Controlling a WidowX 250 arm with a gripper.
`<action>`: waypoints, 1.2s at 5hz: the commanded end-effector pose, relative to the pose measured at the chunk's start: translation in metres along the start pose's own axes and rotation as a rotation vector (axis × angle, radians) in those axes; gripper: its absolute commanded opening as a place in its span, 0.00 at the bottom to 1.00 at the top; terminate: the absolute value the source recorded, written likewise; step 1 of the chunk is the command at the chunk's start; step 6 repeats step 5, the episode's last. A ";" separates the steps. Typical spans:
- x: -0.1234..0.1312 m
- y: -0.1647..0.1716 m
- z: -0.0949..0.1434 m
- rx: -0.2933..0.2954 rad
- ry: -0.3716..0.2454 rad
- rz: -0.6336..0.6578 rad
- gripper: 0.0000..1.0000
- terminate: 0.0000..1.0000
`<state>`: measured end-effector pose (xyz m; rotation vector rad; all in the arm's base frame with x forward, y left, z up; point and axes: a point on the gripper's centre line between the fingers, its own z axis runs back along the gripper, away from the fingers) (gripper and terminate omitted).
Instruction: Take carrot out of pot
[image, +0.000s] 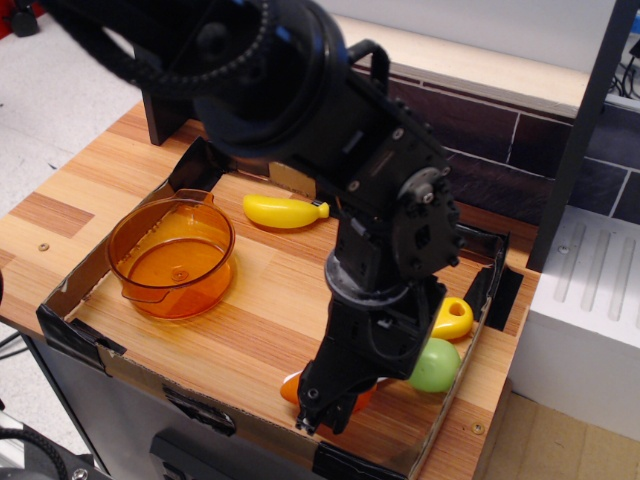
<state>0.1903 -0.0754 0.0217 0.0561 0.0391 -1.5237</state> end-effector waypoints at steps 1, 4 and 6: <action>0.002 0.013 0.014 0.039 -0.074 0.090 1.00 0.00; -0.027 0.039 0.090 0.072 -0.187 0.214 1.00 0.00; -0.042 0.046 0.118 0.117 -0.185 0.287 1.00 1.00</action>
